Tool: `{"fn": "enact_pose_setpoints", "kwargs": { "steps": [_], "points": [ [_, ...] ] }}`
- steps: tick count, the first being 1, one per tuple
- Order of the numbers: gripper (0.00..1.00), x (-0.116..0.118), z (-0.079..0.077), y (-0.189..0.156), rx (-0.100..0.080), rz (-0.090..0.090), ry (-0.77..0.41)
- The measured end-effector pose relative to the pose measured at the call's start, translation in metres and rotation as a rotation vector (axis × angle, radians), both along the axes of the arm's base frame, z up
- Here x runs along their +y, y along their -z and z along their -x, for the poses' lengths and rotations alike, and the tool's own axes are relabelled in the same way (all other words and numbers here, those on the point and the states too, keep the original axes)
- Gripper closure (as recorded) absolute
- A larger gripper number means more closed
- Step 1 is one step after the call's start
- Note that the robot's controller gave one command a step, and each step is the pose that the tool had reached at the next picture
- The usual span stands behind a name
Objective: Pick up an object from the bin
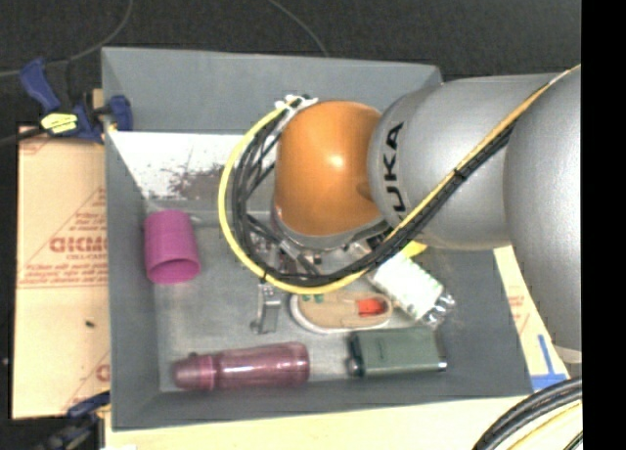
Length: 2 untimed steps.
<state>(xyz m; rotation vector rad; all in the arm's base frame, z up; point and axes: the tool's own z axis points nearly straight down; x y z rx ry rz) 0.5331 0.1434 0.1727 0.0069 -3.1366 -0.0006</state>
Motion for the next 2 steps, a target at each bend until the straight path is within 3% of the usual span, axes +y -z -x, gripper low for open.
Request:
{"fn": "enact_pose_setpoints", "kwargs": {
  "steps": [1, 2],
  "points": [
    [0.0, -0.001, -0.002, -0.005, -0.007, -0.001, 0.004],
    [0.0, -0.051, 0.004, 0.003, -0.002, 0.0, -0.076]
  ]
}}
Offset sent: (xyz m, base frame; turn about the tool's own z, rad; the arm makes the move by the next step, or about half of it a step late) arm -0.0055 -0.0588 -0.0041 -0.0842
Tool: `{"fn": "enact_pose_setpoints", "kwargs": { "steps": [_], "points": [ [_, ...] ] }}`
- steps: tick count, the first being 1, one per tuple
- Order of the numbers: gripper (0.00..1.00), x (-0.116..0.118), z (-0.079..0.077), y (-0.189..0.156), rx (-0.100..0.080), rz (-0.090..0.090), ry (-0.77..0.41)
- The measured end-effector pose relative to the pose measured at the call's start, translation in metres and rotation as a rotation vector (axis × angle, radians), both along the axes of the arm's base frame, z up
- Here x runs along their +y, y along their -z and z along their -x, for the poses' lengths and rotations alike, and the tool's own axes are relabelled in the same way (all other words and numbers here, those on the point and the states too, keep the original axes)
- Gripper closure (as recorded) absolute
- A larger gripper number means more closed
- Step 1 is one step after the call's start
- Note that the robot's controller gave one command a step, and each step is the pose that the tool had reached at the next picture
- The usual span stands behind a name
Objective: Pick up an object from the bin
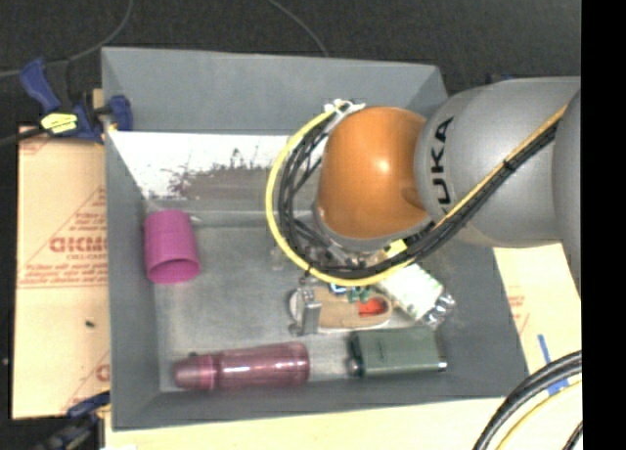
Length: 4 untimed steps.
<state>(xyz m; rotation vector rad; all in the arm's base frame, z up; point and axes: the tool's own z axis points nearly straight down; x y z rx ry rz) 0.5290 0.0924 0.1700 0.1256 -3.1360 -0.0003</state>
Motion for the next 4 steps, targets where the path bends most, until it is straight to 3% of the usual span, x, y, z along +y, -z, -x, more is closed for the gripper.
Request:
{"fn": "enact_pose_setpoints", "kwargs": {
  "steps": [1, 2, 3, 4],
  "points": [
    [0.0, 0.002, -0.009, -0.015, -0.005, -0.001, 0.046],
    [0.0, -0.015, -0.013, 0.05, -0.008, -0.002, 0.257],
    [0.0, -0.058, -0.048, 0.039, -0.002, 0.001, 0.264],
    [0.0, -0.066, -0.026, 0.079, -0.013, -0.004, 0.375]
  ]
}}
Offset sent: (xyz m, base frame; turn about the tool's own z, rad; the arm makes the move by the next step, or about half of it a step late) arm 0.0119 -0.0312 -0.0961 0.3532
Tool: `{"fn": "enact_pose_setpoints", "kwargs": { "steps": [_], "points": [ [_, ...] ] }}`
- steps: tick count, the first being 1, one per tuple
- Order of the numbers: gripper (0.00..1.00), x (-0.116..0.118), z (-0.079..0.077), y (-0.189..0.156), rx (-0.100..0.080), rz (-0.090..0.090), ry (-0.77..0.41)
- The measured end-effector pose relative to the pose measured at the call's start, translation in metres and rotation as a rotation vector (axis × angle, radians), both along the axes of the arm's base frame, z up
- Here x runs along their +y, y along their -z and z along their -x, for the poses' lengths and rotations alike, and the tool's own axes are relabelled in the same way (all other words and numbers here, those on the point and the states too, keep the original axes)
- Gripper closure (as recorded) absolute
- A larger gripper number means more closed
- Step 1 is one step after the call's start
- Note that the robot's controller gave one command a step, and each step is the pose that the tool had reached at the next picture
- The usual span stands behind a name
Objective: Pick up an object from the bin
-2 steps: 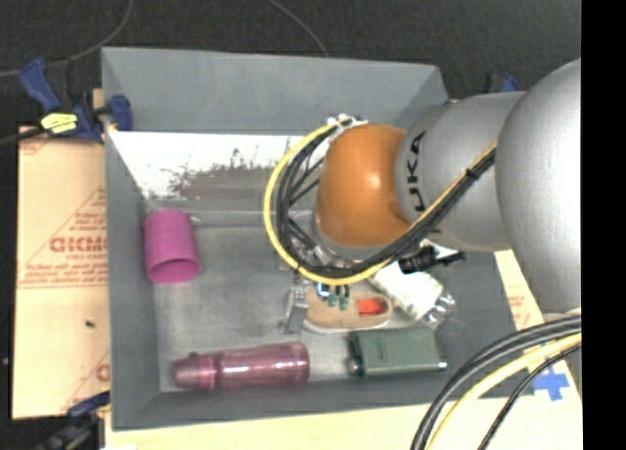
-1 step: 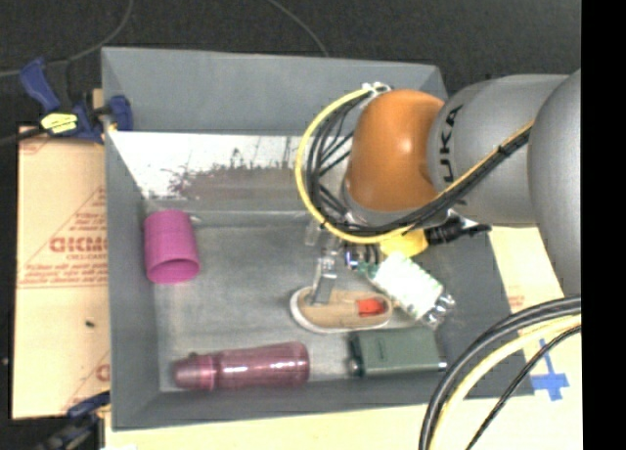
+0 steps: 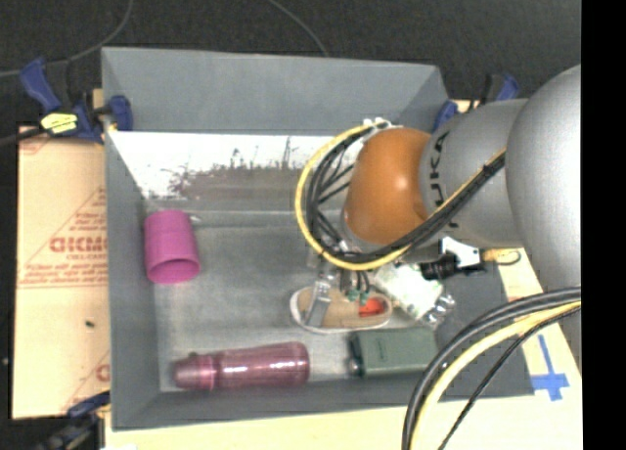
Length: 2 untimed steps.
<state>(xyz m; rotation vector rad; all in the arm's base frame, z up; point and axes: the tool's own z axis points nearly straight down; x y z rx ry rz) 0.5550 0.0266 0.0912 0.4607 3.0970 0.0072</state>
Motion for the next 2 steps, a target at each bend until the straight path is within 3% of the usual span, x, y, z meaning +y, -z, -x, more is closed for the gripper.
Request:
{"fn": "enact_pose_setpoints", "kwargs": {
  "steps": [1, 2],
  "points": [
    [1.0, -0.0041, 0.0074, 0.0177, 0.005, 0.001, -0.219],
    [1.0, -0.0041, 0.0074, 0.0177, 0.005, 0.001, -0.217]
  ]
}}
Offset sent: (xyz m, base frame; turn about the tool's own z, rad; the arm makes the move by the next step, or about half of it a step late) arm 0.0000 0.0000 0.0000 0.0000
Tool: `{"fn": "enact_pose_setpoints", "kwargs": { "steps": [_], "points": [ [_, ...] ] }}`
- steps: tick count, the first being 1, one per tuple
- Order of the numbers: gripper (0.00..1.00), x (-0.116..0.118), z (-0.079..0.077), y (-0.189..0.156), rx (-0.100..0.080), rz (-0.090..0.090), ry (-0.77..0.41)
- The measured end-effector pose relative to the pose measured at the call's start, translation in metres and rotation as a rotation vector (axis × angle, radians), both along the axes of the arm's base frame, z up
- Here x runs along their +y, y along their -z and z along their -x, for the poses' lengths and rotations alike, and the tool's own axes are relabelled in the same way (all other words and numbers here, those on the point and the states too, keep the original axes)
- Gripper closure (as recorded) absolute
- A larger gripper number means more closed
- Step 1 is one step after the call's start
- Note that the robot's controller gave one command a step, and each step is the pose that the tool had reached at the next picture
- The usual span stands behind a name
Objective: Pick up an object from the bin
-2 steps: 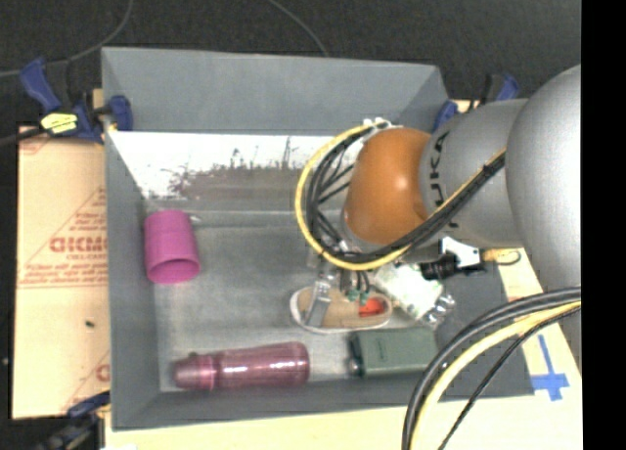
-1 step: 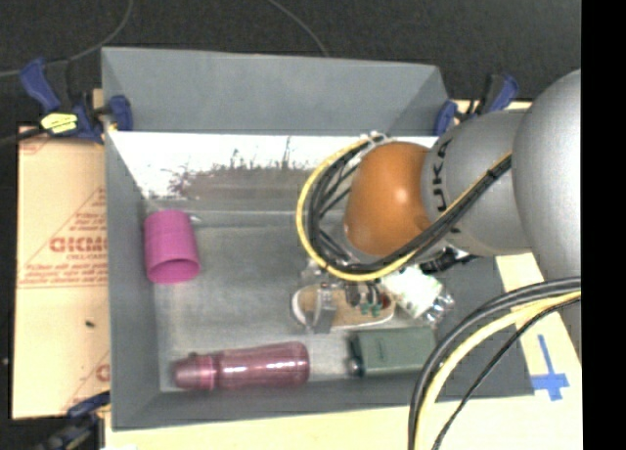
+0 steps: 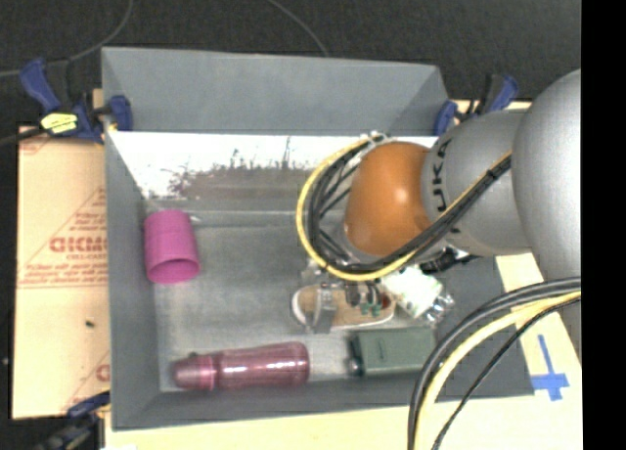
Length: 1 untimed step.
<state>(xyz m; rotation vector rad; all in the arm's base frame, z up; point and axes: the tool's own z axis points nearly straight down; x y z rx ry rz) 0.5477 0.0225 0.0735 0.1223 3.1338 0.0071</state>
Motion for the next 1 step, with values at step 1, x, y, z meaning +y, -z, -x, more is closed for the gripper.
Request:
{"fn": "enact_pose_setpoints", "kwargs": {
  "steps": [1],
  "points": [
    [1.0, -0.013, 0.0023, -0.0985, -0.006, -0.001, 0.019]
  ]
}}
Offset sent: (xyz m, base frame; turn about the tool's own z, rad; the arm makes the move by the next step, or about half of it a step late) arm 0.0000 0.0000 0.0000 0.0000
